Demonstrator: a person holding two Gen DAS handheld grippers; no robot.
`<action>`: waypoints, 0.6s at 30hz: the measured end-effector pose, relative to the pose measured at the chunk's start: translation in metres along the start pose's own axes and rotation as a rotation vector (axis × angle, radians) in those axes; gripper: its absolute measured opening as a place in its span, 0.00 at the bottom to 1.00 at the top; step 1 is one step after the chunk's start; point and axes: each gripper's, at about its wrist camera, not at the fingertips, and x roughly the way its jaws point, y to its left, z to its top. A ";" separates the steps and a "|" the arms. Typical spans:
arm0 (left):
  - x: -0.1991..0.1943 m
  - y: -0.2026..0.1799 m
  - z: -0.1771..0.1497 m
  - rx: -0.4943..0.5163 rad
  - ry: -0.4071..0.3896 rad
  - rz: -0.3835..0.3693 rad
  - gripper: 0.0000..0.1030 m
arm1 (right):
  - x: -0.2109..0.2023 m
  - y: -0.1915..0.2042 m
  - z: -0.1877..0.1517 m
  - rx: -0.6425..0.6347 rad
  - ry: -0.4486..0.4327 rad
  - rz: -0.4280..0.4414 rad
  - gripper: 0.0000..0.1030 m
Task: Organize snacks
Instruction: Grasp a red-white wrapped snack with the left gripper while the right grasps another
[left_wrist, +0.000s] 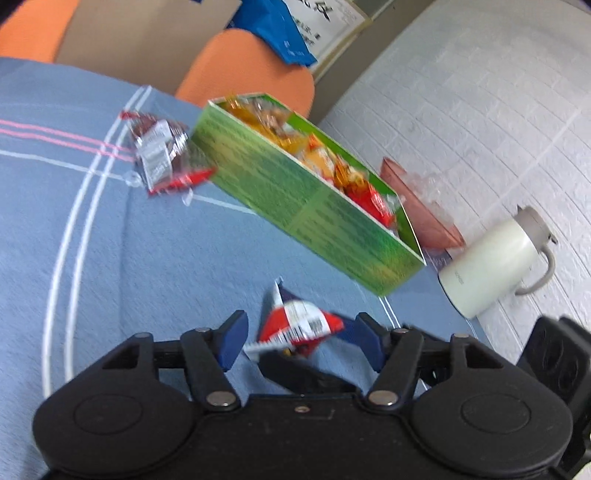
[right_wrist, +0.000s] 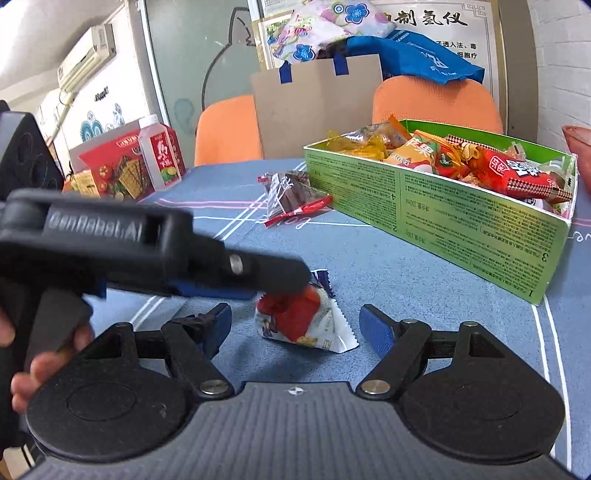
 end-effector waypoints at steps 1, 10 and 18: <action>0.002 0.000 -0.001 0.003 0.008 0.003 1.00 | 0.001 0.001 0.000 -0.010 0.002 -0.013 1.00; 0.009 -0.003 -0.002 0.018 -0.006 0.032 0.86 | 0.001 0.002 0.000 -0.039 0.016 -0.011 0.70; -0.001 -0.037 0.018 0.096 -0.079 0.001 0.86 | -0.023 -0.001 0.011 -0.037 -0.086 -0.025 0.67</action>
